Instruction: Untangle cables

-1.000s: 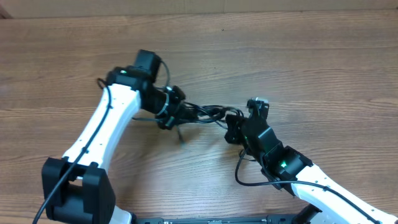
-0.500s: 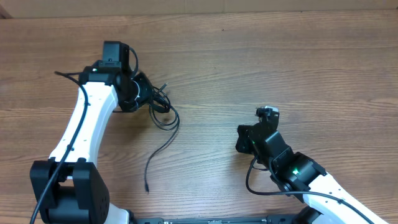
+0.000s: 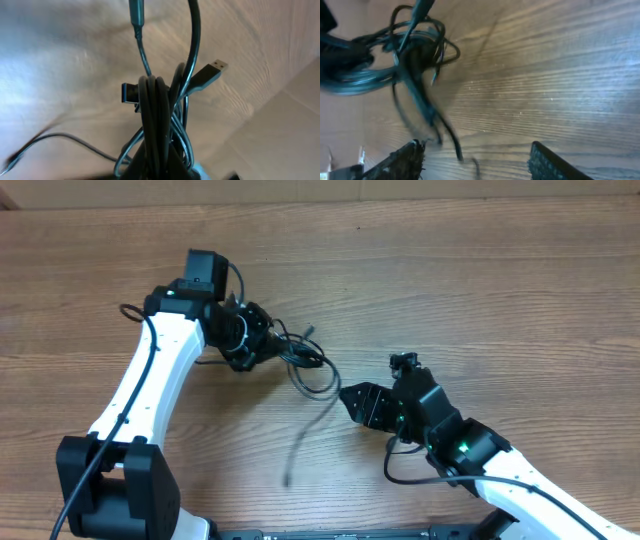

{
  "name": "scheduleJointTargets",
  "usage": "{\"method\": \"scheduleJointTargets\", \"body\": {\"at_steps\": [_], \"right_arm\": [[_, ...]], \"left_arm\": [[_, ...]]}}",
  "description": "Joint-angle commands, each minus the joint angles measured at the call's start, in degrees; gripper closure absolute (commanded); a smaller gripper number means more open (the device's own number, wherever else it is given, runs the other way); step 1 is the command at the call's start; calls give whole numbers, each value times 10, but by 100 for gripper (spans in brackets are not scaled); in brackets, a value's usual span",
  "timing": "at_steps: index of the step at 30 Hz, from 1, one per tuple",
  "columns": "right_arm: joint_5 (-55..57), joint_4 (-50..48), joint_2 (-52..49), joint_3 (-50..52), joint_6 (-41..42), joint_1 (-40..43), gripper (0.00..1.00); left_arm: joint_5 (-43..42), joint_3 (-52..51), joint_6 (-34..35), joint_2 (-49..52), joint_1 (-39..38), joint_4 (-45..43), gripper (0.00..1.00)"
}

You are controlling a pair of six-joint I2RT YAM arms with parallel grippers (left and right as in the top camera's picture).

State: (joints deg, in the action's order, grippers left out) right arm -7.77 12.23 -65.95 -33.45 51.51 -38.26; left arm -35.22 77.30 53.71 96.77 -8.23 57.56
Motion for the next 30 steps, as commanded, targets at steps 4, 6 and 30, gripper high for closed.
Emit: {"method": "scheduleJointTargets", "body": {"at_steps": [4,6,30], "right_arm": [[-33,-39,-48,0,51,1,33],[-33,-41,-51,0,51,1,32],[183,209,-77,0,12,47,32]], "left_arm": [[-8,4,81,-5,-40,7,96],[2,4,98,-5,-54,7,96],[-118,101,-183,-7,12,-32,96]]}}
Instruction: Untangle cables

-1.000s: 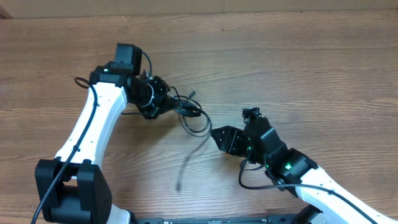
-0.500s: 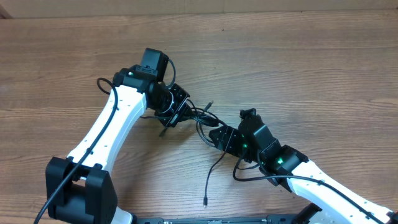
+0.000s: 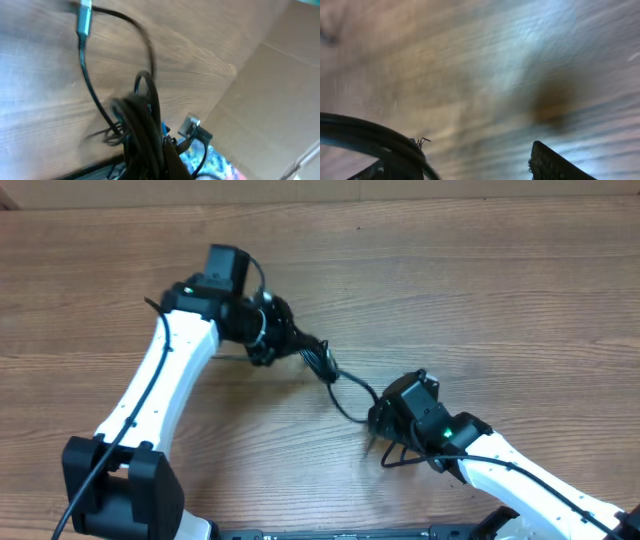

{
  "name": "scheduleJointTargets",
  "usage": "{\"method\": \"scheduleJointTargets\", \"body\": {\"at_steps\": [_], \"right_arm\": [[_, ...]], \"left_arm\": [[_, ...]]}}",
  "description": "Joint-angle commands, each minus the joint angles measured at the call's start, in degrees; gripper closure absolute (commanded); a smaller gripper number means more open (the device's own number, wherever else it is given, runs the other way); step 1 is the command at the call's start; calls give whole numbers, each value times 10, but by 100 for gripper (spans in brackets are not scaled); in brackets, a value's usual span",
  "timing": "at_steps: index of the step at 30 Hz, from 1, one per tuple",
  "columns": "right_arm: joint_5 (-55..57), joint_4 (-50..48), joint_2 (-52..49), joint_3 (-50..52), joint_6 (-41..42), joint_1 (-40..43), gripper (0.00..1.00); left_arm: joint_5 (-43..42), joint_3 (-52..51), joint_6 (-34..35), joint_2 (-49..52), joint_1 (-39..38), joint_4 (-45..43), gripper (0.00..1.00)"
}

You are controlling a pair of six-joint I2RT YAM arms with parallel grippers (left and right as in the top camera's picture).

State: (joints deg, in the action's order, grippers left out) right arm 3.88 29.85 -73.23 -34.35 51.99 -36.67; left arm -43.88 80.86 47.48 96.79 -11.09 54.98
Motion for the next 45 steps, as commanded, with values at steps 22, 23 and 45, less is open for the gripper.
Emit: {"method": "scheduleJointTargets", "body": {"at_steps": [22,23,45], "right_arm": [[-45,-35,-4,9,-50,184,10],[-75,-43,-4,9,-75,184,9],[-430,-227,63,-14,-365,157,7]], "left_arm": [[152,93,-504,-9,-12,105,96],[161,93,-512,-9,-15,103,96],[-82,93,-692,-9,-18,96,96]]}}
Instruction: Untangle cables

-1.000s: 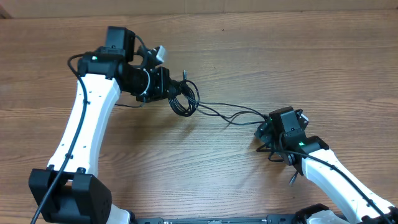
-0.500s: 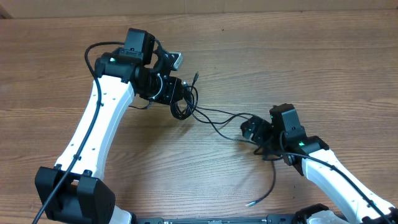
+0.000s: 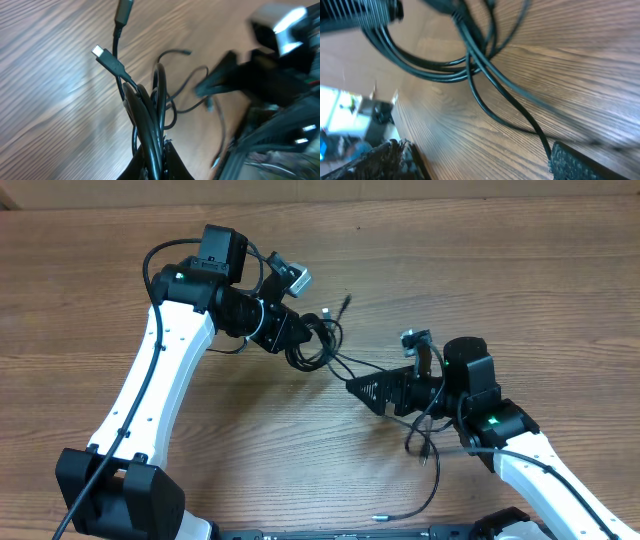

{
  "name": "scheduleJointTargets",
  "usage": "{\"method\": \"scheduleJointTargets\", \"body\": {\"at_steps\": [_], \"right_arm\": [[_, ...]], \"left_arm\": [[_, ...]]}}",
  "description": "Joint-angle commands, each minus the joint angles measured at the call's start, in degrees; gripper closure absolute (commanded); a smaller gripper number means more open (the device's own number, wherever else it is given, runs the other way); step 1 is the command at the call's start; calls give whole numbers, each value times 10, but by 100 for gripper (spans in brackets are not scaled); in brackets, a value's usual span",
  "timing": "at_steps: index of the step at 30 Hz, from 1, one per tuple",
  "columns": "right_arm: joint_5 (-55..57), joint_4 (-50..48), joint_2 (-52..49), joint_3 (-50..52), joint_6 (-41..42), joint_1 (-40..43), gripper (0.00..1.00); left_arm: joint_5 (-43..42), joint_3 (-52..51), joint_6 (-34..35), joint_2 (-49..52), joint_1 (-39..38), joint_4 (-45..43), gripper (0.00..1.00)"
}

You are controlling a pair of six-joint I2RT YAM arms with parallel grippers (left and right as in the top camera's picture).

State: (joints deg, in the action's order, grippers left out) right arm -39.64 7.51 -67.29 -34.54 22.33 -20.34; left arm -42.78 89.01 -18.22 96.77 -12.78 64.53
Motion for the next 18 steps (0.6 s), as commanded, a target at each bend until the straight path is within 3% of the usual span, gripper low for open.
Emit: {"method": "scheduleJointTargets", "body": {"at_steps": [1,6,13,17,18], "right_arm": [[24,-4,3,-12,-73,-7,6],[62,-21,-1,-12,-76,-7,3],[55,-31,-2,-12,-78,-29,7],[63,-36,-7,-12,-116,-47,10],[70,-36,-8,-12,-124,-48,17]], "left_arm": [[-108,11,-35,-9,-1,4,96],[-182,11,-37,-9,-1,13,96],[-294,11,-37,-9,-1,12,96],[-285,11,-36,-9,-2,13,96],[-276,11,-36,-9,-2,15,96]]}}
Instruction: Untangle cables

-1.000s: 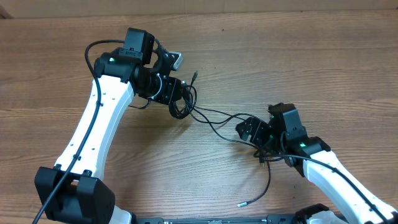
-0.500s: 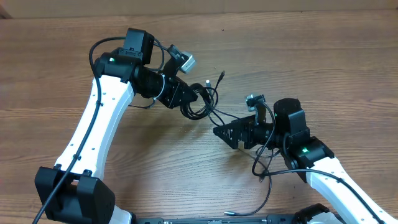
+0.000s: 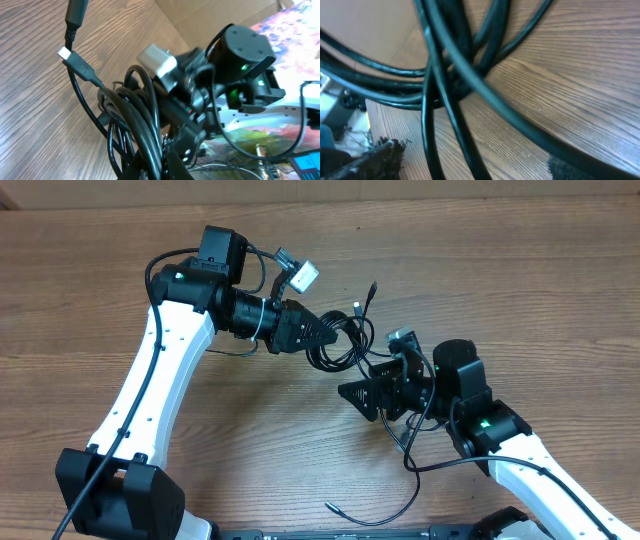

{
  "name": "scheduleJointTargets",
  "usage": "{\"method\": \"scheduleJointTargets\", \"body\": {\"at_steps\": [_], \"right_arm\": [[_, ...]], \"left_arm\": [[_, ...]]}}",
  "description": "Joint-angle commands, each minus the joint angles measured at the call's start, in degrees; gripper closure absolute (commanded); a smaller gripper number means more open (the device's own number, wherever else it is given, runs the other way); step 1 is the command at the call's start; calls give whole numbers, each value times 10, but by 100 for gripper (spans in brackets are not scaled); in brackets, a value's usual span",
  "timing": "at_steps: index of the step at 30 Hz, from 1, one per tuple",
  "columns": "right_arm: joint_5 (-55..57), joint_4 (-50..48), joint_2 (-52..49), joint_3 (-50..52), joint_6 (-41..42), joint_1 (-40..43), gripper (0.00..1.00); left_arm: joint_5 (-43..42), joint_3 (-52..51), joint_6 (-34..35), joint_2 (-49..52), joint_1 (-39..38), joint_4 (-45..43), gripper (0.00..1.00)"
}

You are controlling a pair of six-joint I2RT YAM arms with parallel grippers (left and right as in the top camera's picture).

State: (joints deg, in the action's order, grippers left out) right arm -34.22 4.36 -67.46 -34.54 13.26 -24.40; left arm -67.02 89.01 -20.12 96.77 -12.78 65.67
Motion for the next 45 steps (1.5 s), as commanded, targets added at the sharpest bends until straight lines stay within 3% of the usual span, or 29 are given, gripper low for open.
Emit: {"method": "scheduleJointTargets", "body": {"at_steps": [1,3,9,12,17,18,22,28,35,45], "right_arm": [[23,-3,-7,-12,-35,-7,25],[38,12,-8,-12,-35,-7,29],[42,96,13,-15,-26,-7,8],[49,179,66,-50,-30,-7,0],[94,247,147,-107,-52,-7,0],[94,243,164,-112,-64,-7,0],[94,217,190,-112,-124,-7,0],[94,205,125,-112,-146,-7,0],[93,143,7,-112,-153,-8,0],[131,90,-92,-112,-198,-76,0]], "left_arm": [[-25,11,-17,-9,-2,3,96],[4,11,-15,-9,0,3,96],[203,11,-6,-9,12,-14,96],[333,11,65,-9,15,-19,96],[456,11,203,-9,16,-42,95],[470,11,232,-9,16,-45,91],[459,11,289,-9,14,-51,96],[269,12,126,-9,13,-2,96],[260,12,71,-9,13,82,96],[235,13,72,-9,13,92,95]]}}
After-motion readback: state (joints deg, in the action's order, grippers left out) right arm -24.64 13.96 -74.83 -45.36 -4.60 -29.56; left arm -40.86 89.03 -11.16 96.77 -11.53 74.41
